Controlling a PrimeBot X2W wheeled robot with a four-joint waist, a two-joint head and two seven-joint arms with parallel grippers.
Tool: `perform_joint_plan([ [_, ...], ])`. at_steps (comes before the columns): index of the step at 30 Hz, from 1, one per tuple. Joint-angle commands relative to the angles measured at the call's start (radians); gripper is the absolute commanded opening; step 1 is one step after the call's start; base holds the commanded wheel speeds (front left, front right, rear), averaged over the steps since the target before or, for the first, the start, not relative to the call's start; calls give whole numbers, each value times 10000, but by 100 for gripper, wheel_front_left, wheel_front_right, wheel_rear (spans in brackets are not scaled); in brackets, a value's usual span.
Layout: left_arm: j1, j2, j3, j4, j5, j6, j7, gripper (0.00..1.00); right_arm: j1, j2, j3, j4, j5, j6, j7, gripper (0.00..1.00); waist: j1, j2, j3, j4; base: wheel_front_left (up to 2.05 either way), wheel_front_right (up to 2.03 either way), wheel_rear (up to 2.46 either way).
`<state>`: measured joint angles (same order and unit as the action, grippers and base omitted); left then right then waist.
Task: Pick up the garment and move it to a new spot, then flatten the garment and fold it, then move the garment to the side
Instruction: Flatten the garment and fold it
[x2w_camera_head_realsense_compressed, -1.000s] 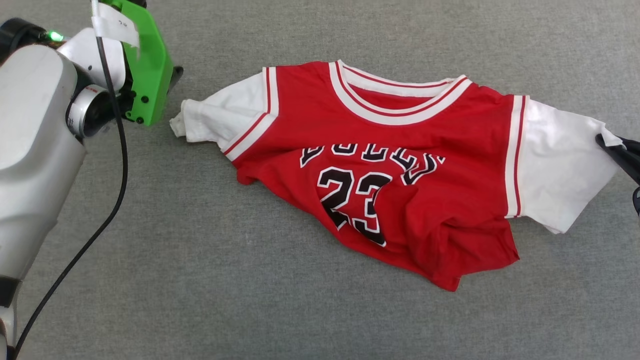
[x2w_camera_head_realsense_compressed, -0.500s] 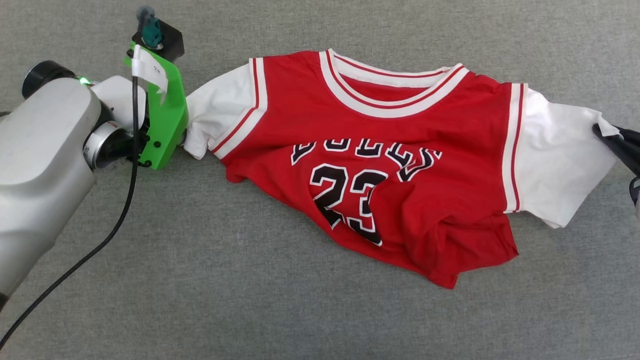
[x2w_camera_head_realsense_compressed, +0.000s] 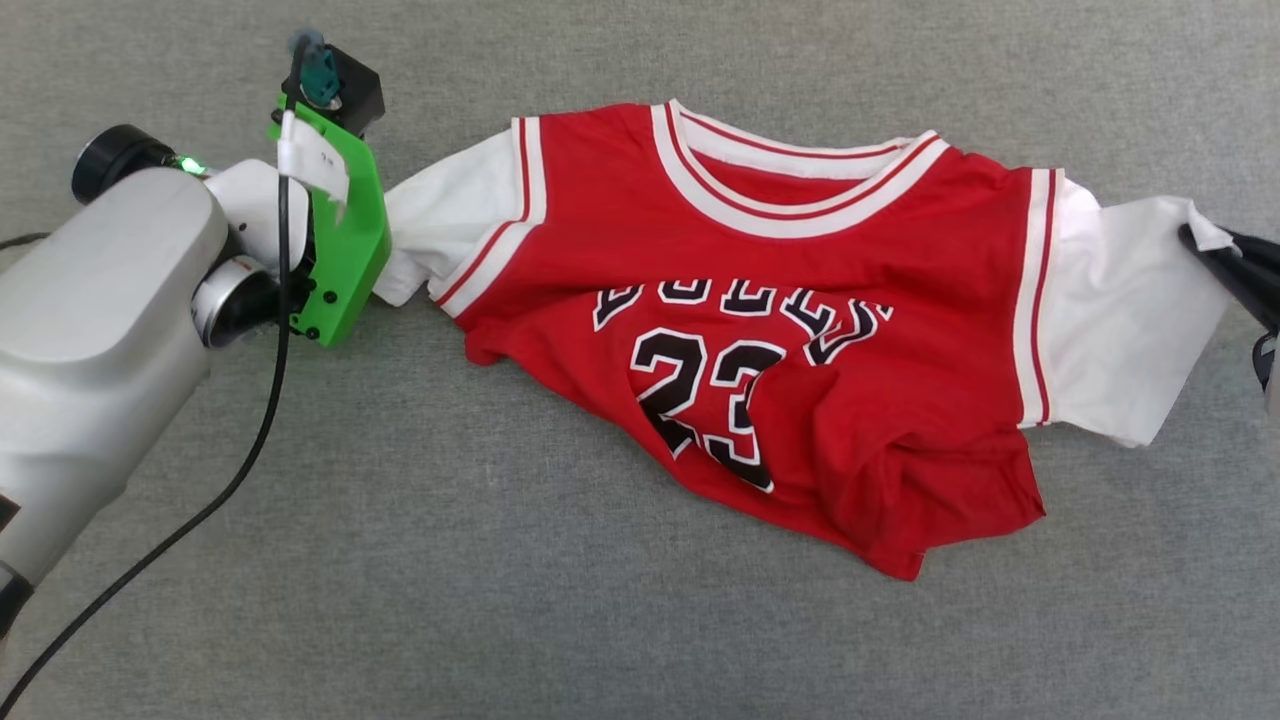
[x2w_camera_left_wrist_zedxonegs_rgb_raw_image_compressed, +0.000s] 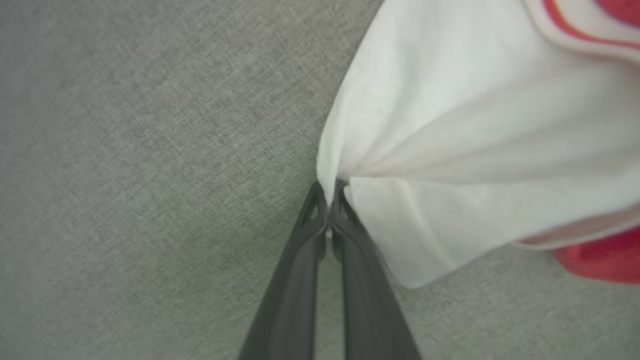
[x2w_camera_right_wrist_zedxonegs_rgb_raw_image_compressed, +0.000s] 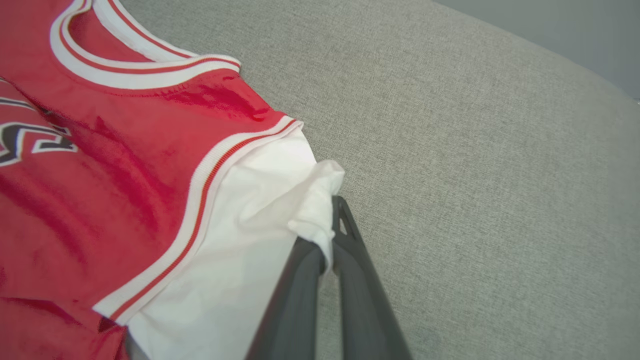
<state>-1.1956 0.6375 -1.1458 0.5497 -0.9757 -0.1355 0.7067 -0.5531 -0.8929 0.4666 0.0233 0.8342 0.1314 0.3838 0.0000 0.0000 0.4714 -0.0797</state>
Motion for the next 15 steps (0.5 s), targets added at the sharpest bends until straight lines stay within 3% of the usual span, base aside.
perform_joint_plan([
  [1,349,23,-249,130,30,48,-360,0,-225,-35,-13,68,-96,-7,-212,0,0,0,-365,181,0,0,0],
  [8,-57,464,15,-300,709,49,-3308,0,-334,-107,-100,344,-237,-7,-980,0,0,0,-1388,544,0,0,0],
  [15,-167,777,392,-1094,1142,290,-4892,0,-521,-247,-417,454,-379,-7,-1675,0,0,0,-2191,828,0,0,0],
])
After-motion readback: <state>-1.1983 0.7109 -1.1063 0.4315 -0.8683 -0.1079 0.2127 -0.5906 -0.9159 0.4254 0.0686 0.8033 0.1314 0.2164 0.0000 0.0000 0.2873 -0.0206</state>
